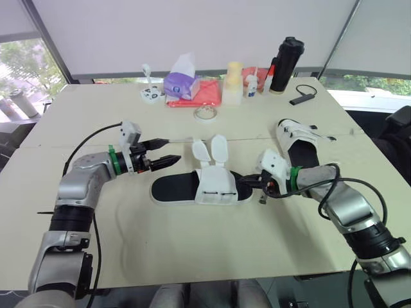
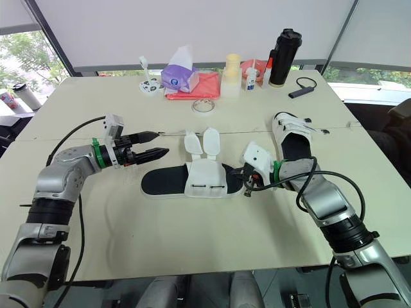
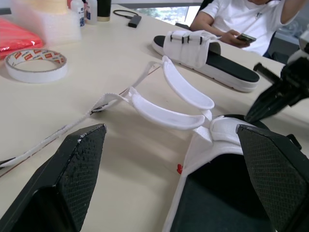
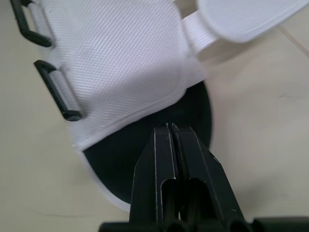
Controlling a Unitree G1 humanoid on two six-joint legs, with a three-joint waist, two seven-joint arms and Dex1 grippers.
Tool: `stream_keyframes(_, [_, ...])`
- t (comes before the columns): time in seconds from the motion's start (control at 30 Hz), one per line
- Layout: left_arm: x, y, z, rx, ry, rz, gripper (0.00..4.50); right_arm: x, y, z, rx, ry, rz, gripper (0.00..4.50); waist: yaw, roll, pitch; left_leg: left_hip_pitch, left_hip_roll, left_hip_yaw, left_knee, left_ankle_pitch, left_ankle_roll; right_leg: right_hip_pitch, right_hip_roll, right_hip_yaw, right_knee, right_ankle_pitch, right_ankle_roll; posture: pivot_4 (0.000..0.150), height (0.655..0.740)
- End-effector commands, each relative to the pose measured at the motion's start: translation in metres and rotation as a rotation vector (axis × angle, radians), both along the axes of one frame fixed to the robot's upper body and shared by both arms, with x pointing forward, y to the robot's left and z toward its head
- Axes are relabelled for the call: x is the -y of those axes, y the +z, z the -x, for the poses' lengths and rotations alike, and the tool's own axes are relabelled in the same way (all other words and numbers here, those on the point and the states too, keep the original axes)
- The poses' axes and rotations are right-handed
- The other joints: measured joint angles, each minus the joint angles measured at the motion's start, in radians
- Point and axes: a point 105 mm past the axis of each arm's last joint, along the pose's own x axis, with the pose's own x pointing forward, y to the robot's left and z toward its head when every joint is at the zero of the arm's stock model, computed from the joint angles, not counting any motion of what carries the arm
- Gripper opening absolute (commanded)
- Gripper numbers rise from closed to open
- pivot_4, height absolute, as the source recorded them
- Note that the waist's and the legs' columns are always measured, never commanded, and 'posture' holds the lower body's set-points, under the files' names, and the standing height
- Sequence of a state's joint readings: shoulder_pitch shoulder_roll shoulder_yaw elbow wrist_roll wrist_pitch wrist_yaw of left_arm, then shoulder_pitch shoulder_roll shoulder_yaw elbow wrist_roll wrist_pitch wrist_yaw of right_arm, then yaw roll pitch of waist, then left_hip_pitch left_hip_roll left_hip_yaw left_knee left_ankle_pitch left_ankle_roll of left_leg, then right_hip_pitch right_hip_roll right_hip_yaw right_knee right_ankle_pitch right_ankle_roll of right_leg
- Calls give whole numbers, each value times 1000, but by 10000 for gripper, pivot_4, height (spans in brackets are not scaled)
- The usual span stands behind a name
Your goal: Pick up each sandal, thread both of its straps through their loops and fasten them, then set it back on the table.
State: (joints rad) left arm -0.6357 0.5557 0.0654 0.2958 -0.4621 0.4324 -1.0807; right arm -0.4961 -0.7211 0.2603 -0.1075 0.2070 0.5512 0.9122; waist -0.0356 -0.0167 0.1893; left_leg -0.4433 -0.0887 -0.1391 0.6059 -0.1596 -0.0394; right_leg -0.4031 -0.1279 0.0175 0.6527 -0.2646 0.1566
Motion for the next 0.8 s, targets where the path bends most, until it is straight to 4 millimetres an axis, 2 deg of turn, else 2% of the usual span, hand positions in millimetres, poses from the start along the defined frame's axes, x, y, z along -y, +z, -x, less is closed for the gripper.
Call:
stream_keyframes(0.03, [-2,17,-1,62,7,12,45000,-3,0,1,10,31,13,486,0,0,0,0,0,0,0,0,0,0,0,0,0,0,0,1500,7296])
stream_keyframes(0.2, [-3,18,-1,66,14,12,45000,-8,-4,4,0,51,6,486,0,0,0,0,0,0,0,0,0,0,0,0,0,0,0,1500,7296])
stream_keyframes(0.53, [-5,19,-4,76,39,15,45000,-33,-14,9,-55,109,-83,486,-3,0,0,0,0,0,-1,0,0,0,0,0,0,0,0,1500,7296])
stream_keyframes(0.7, [-5,17,-6,72,48,18,45000,-36,-29,10,-102,88,-91,486,-7,0,0,1,0,0,-1,0,0,0,0,0,0,0,0,1500,7296])
stream_keyframes(0.8, [-1,9,-10,39,58,19,45000,-32,-45,11,-126,62,-55,486,-8,0,-1,1,0,0,-2,0,0,0,1,0,0,0,-1,1500,7296])
